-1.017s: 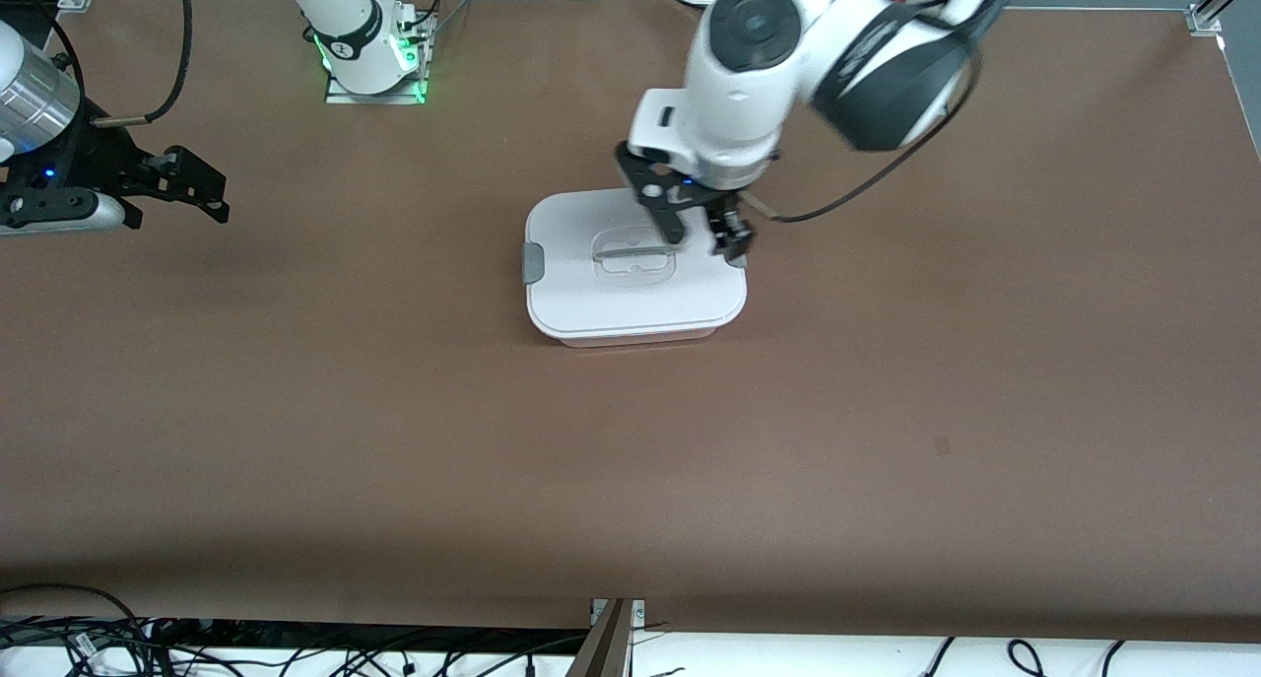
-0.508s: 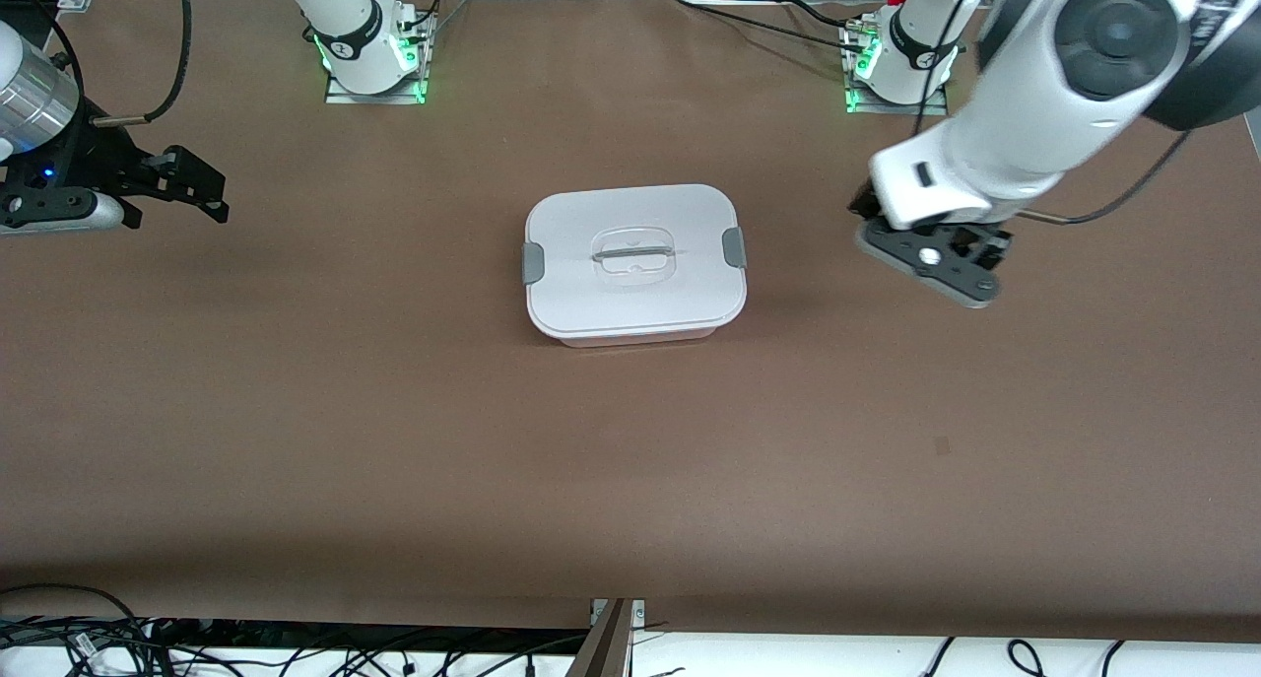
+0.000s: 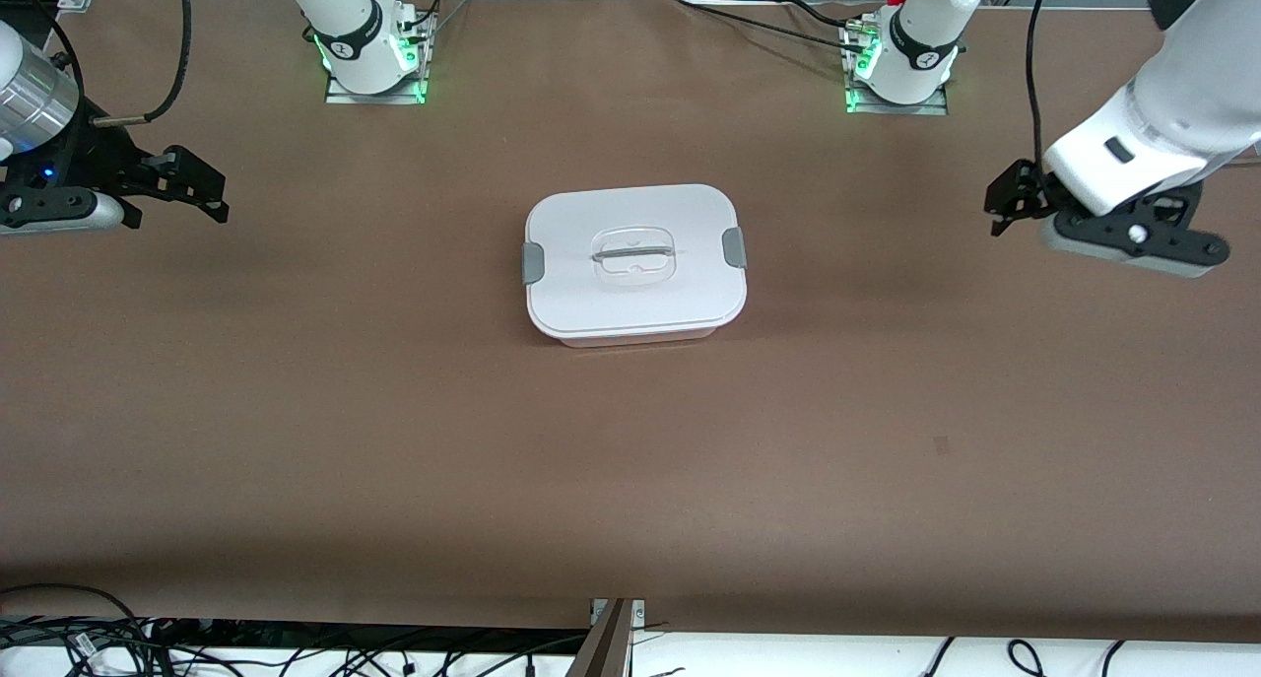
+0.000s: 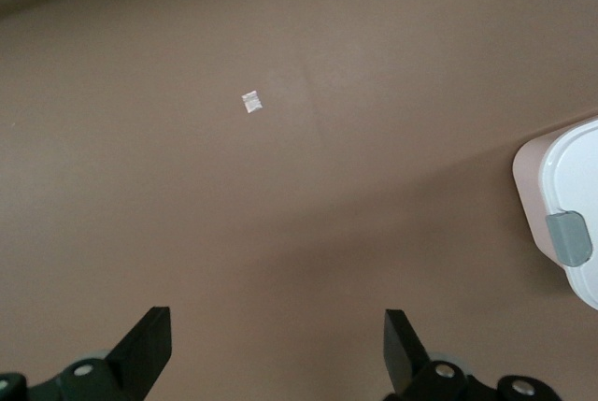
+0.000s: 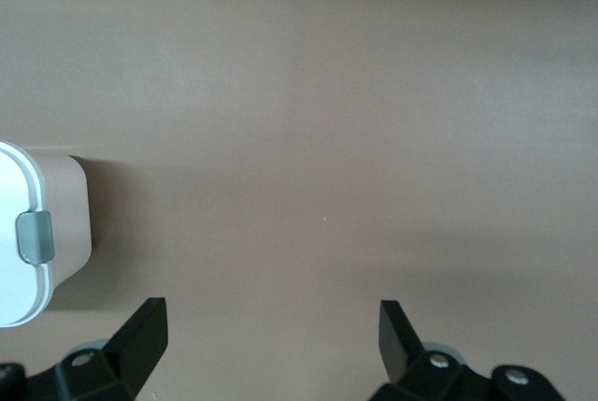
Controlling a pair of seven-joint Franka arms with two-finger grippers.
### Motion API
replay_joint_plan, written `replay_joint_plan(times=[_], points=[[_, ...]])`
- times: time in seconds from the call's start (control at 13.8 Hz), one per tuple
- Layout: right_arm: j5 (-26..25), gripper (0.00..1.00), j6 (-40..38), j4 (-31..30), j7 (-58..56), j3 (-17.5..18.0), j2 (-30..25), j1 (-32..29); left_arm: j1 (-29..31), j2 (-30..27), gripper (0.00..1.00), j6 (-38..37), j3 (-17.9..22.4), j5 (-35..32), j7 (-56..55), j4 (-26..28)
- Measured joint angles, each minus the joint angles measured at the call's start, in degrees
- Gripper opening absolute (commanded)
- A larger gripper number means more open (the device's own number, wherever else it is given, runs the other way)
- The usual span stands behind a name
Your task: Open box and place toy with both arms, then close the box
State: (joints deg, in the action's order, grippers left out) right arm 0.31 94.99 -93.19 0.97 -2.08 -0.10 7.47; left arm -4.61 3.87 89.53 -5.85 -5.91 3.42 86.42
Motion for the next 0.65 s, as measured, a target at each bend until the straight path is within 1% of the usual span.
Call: replay_joint_plan(times=[0.07,0.22,0.36,0.65], points=[[0.0,1.0,0.0,0.0,0.0,0.0,0.0,0.0,-0.4,-2.2,1.0,1.8,1.6,0.2,-0.1,2.3],[0.0,1.0,0.0,0.0,0.0,0.0,0.0,0.0,0.0,-5.9,1.0,5.1,4.0,3.8,-0.1,7.5],[0.0,1.0,0.0,0.0,0.0,0.0,0.0,0.0,1.9,-7.7,1.0,6.6,5.1,6.4,0.0,11.3],[0.0,1.0,0.0,0.0,0.0,0.0,0.0,0.0,2.8,-7.9,1.0,6.1,5.3,6.4,-0.1,12.5]])
